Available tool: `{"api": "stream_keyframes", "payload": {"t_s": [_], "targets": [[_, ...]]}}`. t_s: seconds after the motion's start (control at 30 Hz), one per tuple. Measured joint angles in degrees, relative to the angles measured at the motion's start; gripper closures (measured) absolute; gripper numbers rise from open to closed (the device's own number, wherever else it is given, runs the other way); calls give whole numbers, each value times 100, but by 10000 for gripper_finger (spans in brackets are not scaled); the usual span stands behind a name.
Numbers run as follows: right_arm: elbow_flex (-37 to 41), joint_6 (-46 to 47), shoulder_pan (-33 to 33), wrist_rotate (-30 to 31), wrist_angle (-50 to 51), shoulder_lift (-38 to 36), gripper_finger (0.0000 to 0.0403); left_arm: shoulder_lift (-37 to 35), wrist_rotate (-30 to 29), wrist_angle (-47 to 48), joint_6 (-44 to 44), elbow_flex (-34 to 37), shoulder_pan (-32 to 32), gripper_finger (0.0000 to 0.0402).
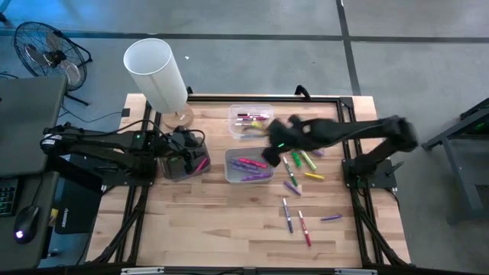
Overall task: Pick & Place Markers
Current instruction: Put the yellow highlighter pen into the white bin, then put the red marker pen into the transparent bin
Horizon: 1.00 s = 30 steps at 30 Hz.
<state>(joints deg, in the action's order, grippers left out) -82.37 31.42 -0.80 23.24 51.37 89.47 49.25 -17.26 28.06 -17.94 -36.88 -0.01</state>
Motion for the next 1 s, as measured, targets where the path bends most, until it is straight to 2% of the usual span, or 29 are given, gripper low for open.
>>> {"api": "stream_keyframes", "payload": {"t_s": [0.23,0.37,0.53,0.73,0.87,1.0], "targets": [[-1253,-146,-316,-634,343,1735,346,-19,136,35,141,0,0,243],[-1606,-37,-353,-968,639,2328,307,-17,192,143,271,0,0,243],[-1613,237,-391,-1217,626,2411,265,-17,387,309,464,0,0,243],[-1618,641,-432,-987,1080,2147,266,-17,539,400,462,0,0,243],[-1616,1480,-628,-816,1637,1964,274,-17,699,408,462,0,0,243],[-1616,2862,-1000,-936,2129,1835,280,-17,730,430,462,0,0,243]]}}
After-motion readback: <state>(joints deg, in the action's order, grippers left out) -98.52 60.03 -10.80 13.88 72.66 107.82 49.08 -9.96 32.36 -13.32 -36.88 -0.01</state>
